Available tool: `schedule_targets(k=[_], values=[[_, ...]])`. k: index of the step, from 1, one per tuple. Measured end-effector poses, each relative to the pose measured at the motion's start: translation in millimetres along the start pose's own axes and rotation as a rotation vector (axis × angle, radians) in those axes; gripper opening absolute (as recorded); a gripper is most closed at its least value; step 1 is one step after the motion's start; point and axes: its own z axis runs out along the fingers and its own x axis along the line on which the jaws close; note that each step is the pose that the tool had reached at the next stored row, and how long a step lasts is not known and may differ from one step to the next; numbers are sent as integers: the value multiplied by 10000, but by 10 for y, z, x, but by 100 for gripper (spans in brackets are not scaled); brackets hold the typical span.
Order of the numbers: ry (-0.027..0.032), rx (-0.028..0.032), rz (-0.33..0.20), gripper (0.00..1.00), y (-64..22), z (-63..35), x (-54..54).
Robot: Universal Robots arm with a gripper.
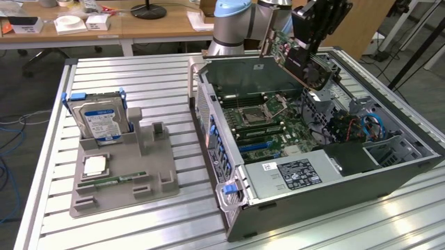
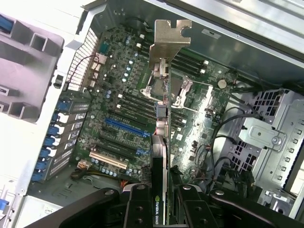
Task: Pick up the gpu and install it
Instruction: 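Insert the gpu into the slot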
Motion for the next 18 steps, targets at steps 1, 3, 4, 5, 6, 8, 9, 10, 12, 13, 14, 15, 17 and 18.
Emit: schedule_targets(k=[1,3,4,5,6,8,9,10,12,13,14,15,17,18], values=[[1,0,-23,25,0,0,0],[3,-9,-296,25,0,0,0],[5,-12,-416,25,0,0,0],[5,-13,-448,25,0,0,0],[6,-14,-479,25,0,0,0],[6,-16,-542,25,0,0,0],[6,-17,-573,25,0,0,0],[7,-18,-609,25,0,0,0],[7,-20,-673,25,0,0,0],[7,-21,-704,25,0,0,0],[8,-22,-734,25,0,0,0],[8,-22,-766,25,0,0,0],[9,-25,-824,25,0,0,0],[9,-25,-854,25,0,0,0]])
